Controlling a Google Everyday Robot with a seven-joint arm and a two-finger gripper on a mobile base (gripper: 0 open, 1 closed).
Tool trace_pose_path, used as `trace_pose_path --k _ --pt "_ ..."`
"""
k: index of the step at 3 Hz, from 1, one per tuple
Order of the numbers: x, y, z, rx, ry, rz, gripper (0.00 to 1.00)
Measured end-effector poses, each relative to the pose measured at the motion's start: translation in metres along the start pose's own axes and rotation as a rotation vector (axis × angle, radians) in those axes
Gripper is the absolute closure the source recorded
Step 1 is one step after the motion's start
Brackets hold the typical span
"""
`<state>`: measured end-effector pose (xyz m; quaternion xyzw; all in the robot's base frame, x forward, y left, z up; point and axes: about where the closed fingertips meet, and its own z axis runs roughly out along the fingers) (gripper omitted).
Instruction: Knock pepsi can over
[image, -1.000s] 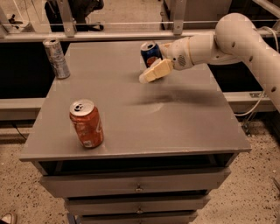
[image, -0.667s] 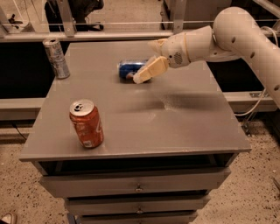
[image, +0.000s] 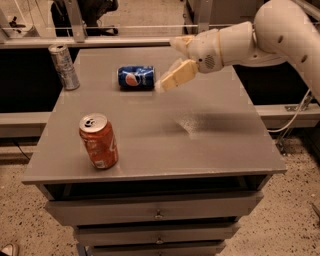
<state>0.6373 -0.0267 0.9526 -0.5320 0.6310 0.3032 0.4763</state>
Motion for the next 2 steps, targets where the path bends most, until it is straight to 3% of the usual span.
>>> trace_pose_path --k 1,2 --pt "0.0 -0.012 -0.041 0.061 0.002 -0.055 0.0" --pt "0.003 -0.027 -0.093 0.137 0.047 -0.103 0.0"
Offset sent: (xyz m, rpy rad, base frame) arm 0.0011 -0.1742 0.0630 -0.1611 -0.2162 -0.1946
